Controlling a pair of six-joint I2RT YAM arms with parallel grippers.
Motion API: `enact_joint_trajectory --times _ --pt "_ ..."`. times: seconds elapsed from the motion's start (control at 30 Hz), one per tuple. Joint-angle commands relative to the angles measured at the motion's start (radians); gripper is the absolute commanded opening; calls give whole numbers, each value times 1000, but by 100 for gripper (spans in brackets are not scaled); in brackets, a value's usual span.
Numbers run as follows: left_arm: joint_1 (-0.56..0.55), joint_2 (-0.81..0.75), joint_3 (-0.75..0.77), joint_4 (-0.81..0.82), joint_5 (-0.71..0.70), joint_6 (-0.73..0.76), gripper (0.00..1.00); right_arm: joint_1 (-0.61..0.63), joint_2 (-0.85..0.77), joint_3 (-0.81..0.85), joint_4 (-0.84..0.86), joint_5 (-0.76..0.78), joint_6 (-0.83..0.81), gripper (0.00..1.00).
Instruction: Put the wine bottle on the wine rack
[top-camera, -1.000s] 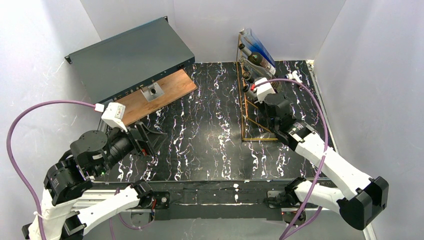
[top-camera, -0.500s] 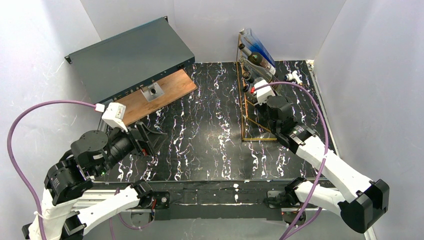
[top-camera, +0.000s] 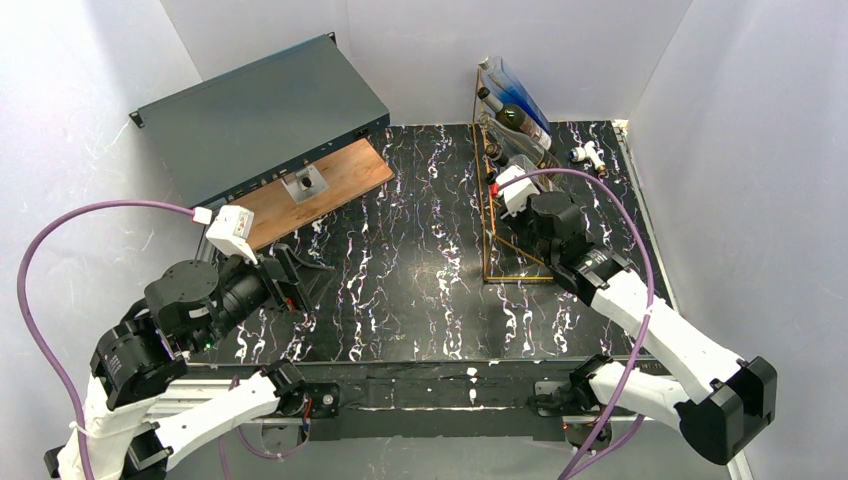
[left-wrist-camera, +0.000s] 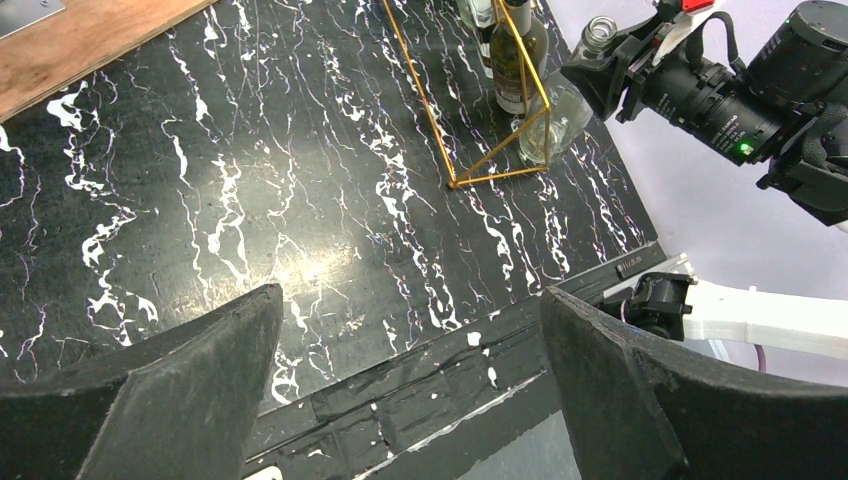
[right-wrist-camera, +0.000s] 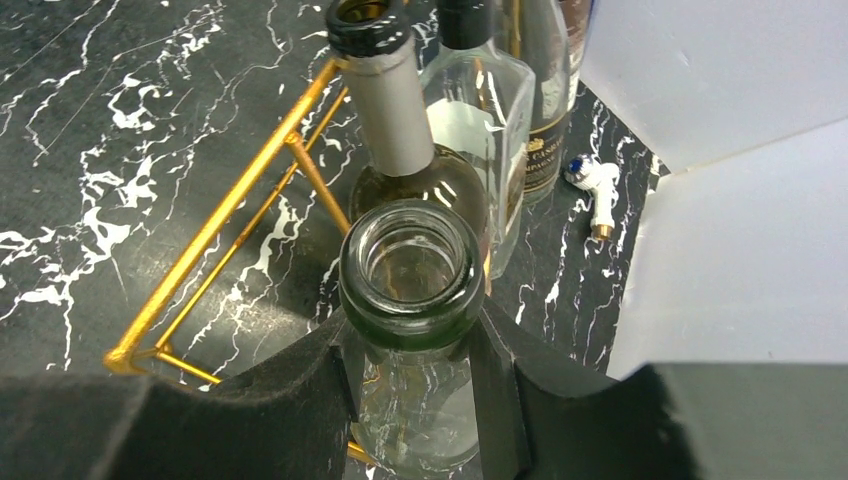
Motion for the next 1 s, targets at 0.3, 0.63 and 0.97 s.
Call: enact_joint_trajectory --times 0.3,0.63,0.97 --pt "6 -6 -13 5 -8 10 99 2 38 73 17 -176 22 9" --pt "6 -11 -17 4 -9 10 99 2 87 113 -37 -237 16 19" --pt "6 -7 -15 4 -8 11 99 3 95 130 -69 -259 19 34"
